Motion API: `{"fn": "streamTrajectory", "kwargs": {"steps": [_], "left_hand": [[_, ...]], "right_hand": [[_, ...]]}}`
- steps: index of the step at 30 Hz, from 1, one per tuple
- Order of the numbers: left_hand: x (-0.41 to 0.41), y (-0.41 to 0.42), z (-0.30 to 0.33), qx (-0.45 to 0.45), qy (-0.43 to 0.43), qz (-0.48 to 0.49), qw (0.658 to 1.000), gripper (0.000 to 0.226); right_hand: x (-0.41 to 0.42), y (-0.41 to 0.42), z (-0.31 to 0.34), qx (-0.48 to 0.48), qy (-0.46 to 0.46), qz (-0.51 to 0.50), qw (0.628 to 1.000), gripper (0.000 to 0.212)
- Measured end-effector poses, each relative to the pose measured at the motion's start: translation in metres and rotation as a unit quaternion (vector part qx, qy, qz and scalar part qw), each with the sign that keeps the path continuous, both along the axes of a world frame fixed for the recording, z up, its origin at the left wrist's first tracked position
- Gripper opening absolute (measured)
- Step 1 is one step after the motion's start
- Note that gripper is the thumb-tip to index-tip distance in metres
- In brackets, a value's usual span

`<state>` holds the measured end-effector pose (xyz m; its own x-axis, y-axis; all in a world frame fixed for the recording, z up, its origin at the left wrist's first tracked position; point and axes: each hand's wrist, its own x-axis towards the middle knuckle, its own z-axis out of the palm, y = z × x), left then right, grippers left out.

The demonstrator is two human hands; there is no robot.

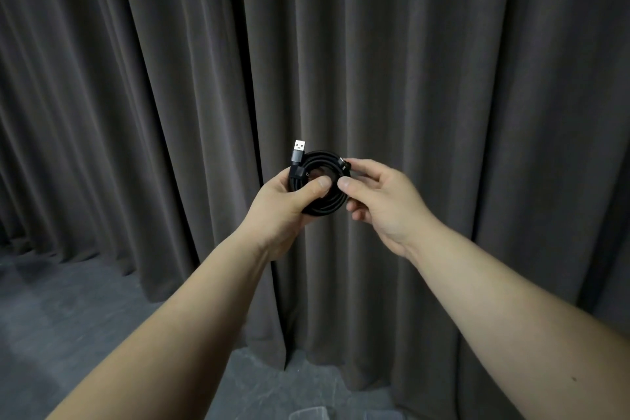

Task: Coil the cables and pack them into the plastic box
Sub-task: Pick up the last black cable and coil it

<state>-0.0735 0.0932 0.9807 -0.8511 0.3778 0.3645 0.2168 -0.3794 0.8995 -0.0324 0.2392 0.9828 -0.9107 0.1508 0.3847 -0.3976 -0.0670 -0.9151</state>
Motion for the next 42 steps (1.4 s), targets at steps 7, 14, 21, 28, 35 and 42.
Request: {"fn": "streamTrajectory", "kwargs": {"steps": [7,14,21,28,35,42], "left_hand": [[-0.002,-0.001,-0.006,-0.019,-0.007,0.090,0.996,0.016],[-0.002,-0.003,-0.012,-0.004,0.009,0.111,0.994,0.019],[-0.011,-0.009,-0.039,-0.075,-0.019,0.144,0.986,0.017],[-0.020,-0.013,-0.080,-0.098,-0.077,0.149,0.981,0.011],[-0.037,-0.017,-0.139,-0.140,-0.098,0.158,0.973,0.015],[-0.047,-0.014,-0.219,-0.219,-0.042,0.174,0.959,0.038]], "right_hand": [[-0.004,-0.002,-0.007,-0.054,0.002,-0.046,0.997,0.035],[-0.004,-0.007,-0.009,-0.045,0.014,-0.068,0.997,0.021],[-0.009,-0.013,-0.036,-0.076,-0.026,-0.070,0.994,0.020],[-0.021,-0.026,-0.081,-0.103,-0.093,-0.083,0.987,0.012],[-0.032,-0.034,-0.143,-0.065,-0.151,-0.139,0.977,0.017],[-0.034,-0.037,-0.203,-0.083,-0.152,-0.174,0.969,0.019]]}}
